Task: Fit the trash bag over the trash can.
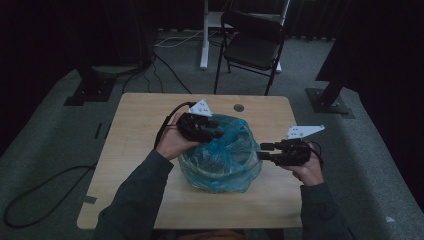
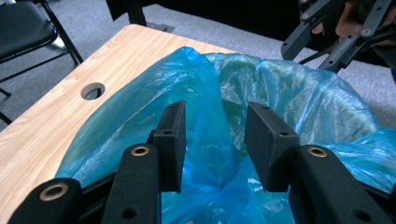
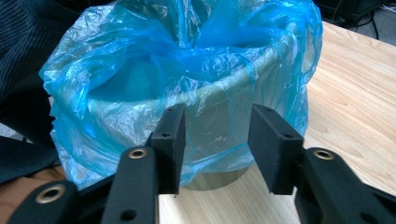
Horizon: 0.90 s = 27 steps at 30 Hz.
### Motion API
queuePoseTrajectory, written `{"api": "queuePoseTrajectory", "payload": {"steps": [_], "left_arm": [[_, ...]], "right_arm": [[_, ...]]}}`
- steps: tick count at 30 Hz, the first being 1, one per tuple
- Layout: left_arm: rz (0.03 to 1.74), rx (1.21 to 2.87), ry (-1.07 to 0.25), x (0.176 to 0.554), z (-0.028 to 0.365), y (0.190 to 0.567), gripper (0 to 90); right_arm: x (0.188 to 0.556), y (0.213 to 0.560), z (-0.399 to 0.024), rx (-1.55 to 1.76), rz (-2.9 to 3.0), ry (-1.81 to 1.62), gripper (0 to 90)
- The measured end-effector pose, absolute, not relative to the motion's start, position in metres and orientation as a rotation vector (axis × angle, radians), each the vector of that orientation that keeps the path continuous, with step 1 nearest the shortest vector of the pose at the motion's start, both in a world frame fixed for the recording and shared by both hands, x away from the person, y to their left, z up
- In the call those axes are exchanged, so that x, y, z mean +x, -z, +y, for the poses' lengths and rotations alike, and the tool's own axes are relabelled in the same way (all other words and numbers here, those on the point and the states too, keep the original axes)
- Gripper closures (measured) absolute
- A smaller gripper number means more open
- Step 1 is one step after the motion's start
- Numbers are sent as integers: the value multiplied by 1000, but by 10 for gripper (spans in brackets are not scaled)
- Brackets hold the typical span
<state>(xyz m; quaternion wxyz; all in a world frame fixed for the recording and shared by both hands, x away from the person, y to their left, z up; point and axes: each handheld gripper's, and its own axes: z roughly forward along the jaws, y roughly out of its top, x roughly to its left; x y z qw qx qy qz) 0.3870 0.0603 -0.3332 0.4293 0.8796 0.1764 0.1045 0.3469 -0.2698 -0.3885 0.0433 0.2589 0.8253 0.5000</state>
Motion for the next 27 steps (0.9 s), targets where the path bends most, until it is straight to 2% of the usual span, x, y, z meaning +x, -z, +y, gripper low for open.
{"api": "queuePoseTrajectory", "payload": {"steps": [8, 9, 11, 12, 14, 27], "left_arm": [[401, 2259, -289, 384, 49, 337, 587], [392, 2279, -291, 384, 46, 338, 591], [390, 2289, -293, 384, 44, 339, 594], [380, 2314, -303, 385, 40, 341, 596], [371, 2332, -311, 385, 36, 343, 598], [317, 2431, -321, 389, 20, 345, 598]], "right_arm": [[349, 392, -266, 807, 2525, -1504, 655], [349, 393, -265, 803, 2529, -1505, 696], [349, 393, -265, 801, 2531, -1507, 714], [349, 393, -264, 794, 2537, -1504, 762], [349, 393, -264, 786, 2538, -1505, 790], [350, 394, -265, 786, 2547, -1497, 820]]}}
